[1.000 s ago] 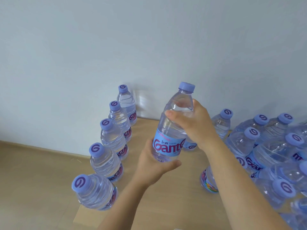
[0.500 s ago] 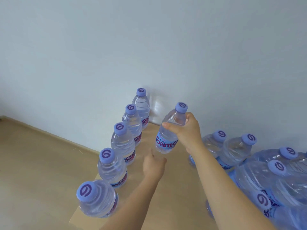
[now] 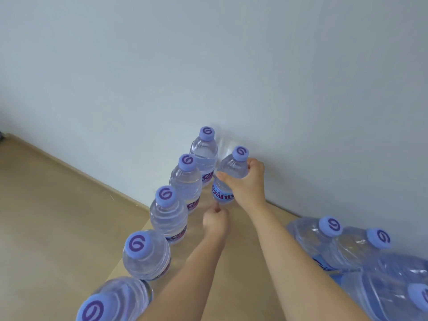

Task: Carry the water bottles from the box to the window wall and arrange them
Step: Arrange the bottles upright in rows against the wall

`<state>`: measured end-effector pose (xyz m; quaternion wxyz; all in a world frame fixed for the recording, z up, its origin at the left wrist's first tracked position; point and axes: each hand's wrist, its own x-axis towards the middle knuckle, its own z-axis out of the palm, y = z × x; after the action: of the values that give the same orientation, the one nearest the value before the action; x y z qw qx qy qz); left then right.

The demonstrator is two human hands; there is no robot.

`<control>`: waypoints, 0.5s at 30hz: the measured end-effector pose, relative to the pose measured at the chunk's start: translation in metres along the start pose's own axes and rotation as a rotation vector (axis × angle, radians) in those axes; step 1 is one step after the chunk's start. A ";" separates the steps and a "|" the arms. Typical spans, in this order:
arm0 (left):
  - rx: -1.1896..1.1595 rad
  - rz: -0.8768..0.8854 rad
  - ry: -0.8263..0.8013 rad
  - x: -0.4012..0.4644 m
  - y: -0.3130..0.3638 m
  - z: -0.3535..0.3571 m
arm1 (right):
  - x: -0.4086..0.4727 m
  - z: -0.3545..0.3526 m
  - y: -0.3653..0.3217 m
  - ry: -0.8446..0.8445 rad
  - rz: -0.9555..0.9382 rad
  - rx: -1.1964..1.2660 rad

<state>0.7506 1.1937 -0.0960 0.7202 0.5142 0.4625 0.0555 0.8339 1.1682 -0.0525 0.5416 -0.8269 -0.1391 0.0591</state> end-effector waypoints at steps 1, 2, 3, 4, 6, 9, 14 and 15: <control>-0.008 0.001 -0.006 0.003 0.002 0.001 | 0.003 0.002 0.000 -0.002 -0.021 -0.007; -0.010 -0.002 -0.016 0.005 0.004 0.001 | 0.006 0.003 0.001 -0.008 -0.039 -0.017; 0.003 -0.002 -0.022 0.007 0.005 0.001 | 0.008 0.003 0.002 -0.016 -0.053 -0.030; 0.027 0.007 -0.027 0.009 0.006 0.001 | 0.010 0.004 0.003 -0.023 -0.064 -0.045; 0.072 0.021 -0.046 0.012 0.006 -0.001 | 0.011 0.005 0.005 -0.020 -0.063 -0.032; 0.089 0.029 -0.068 0.012 0.008 -0.002 | 0.009 0.008 0.007 0.038 -0.061 0.014; 0.120 0.034 -0.090 0.015 0.009 -0.006 | 0.007 0.010 0.004 0.099 -0.094 -0.094; 0.130 0.035 -0.094 0.014 0.009 -0.007 | 0.005 0.009 0.003 0.111 -0.115 -0.146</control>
<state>0.7569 1.2107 -0.0973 0.7051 0.5698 0.4218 0.0139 0.8372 1.1763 -0.0587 0.4893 -0.8568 -0.1603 -0.0281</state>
